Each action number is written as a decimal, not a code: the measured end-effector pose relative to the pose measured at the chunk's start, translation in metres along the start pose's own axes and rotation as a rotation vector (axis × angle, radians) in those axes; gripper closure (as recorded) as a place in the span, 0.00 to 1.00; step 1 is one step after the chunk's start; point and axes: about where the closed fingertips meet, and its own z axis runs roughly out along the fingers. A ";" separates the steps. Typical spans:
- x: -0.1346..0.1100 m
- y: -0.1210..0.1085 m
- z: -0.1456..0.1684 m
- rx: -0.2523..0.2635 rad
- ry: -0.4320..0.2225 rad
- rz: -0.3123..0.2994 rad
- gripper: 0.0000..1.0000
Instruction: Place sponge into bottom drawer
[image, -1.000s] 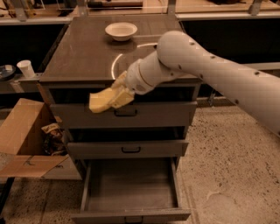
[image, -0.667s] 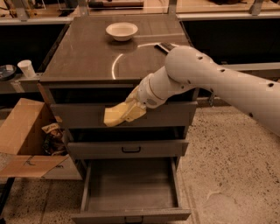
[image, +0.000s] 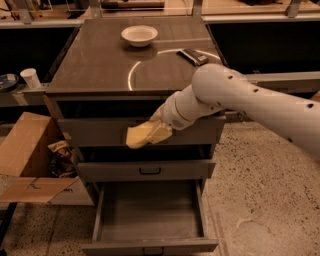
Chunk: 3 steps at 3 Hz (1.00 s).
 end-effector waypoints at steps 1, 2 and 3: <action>0.057 0.004 0.005 0.073 0.038 0.073 1.00; 0.117 0.009 0.012 0.129 0.059 0.161 1.00; 0.176 0.019 0.031 0.132 0.068 0.261 1.00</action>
Offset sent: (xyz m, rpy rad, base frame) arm -0.0151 -0.1386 -0.1370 -0.0051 0.0183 -0.3511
